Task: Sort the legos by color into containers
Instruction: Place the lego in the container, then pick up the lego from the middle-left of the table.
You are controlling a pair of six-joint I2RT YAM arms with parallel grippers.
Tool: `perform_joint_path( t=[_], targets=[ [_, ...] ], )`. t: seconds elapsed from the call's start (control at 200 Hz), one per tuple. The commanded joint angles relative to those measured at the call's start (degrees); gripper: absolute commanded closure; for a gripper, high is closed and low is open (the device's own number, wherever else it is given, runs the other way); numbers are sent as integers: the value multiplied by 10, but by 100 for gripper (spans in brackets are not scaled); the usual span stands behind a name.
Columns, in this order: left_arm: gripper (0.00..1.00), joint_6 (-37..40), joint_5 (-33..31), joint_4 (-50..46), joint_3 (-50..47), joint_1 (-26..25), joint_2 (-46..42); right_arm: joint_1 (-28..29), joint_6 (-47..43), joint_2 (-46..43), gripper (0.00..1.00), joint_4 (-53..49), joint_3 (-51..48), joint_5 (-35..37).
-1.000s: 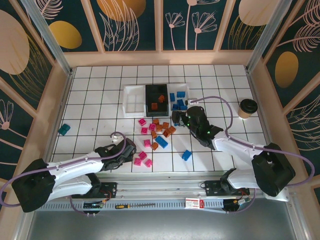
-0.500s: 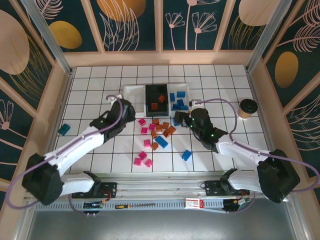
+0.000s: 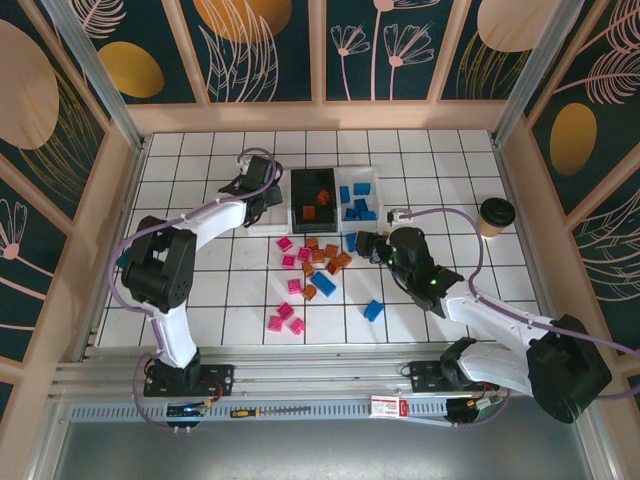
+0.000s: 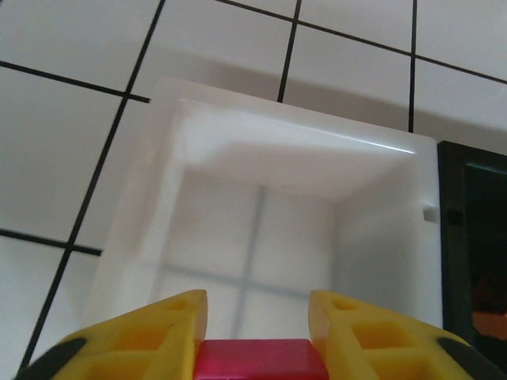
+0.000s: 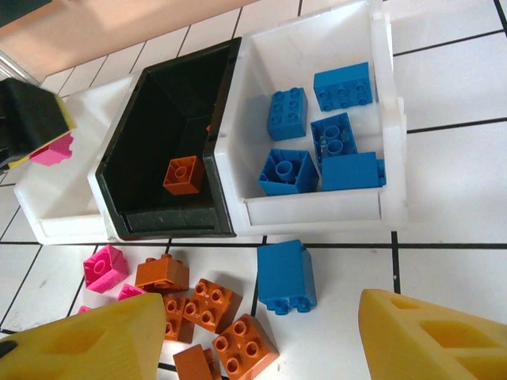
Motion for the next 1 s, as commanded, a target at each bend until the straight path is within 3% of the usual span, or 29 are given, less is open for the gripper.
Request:
perform_joint_path(
  t=[0.0, 0.19, 0.38, 0.475, 0.621, 0.796, 0.996],
  targets=[
    [46, 9, 18, 7, 28, 4, 11, 0, 17, -18, 35, -21, -9, 12],
    [30, 8, 58, 19, 8, 4, -38, 1, 26, -34, 34, -28, -21, 12],
    [19, -6, 94, 45, -100, -2, -151, 1, 33, -44, 34, -28, -32, 13],
    [18, -13, 110, 49, -174, -16, -217, 2, 36, -49, 34, -25, -37, 11],
    [18, -18, 78, 14, -294, -92, -321, 3, 38, -49, 34, -19, -41, 9],
    [22, -86, 98, -49, -438, -152, -452, 3, 39, -44, 34, -7, -47, 5],
    [29, -163, 119, -136, -506, -213, -600, 2, 39, -34, 34, 8, -47, 5]
  ],
)
